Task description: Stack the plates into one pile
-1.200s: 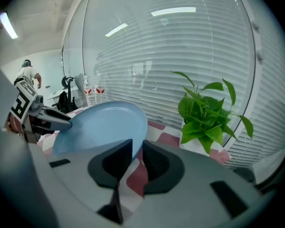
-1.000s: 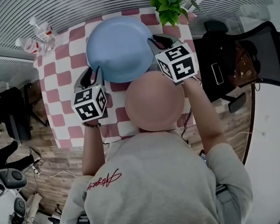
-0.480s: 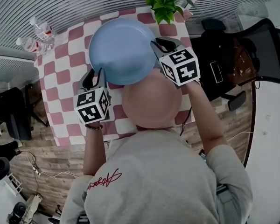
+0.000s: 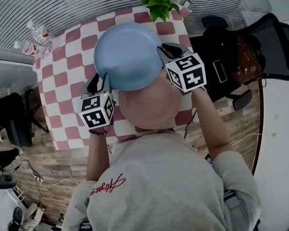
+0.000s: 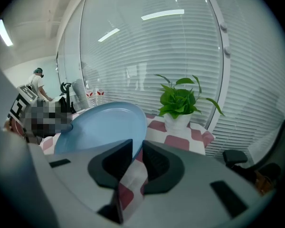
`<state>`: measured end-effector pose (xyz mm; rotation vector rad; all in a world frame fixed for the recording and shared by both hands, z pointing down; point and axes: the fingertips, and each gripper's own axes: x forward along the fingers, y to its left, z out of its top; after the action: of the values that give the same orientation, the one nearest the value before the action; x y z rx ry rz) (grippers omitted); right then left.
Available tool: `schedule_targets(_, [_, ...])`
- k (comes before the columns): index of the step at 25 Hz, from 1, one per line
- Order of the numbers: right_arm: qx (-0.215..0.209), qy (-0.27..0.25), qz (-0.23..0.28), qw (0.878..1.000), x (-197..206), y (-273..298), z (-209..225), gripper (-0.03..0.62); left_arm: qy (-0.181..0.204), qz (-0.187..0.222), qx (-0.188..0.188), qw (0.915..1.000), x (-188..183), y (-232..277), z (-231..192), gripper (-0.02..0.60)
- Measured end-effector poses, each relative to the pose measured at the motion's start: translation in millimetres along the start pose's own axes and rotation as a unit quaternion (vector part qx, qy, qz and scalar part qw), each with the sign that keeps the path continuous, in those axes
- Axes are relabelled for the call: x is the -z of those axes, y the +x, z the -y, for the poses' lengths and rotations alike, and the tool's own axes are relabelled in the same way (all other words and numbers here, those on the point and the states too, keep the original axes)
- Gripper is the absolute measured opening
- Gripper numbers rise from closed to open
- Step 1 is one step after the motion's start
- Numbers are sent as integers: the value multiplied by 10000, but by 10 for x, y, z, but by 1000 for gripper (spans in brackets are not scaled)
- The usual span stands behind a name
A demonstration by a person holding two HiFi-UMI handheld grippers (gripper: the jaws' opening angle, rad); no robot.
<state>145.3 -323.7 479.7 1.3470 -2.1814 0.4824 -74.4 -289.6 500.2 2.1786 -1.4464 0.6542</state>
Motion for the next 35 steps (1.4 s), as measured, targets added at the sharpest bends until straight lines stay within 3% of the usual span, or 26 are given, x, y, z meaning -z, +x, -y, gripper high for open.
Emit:
schedule_targets(23, [-129,271,-41,9995,591,-584,21,75,208,-101,-108,9997,289,-291,520,124])
schedule_targets(35, [159,550,-66,9983,837,-887,-57,72,489,-175,221,9984,416,-384,666,123])
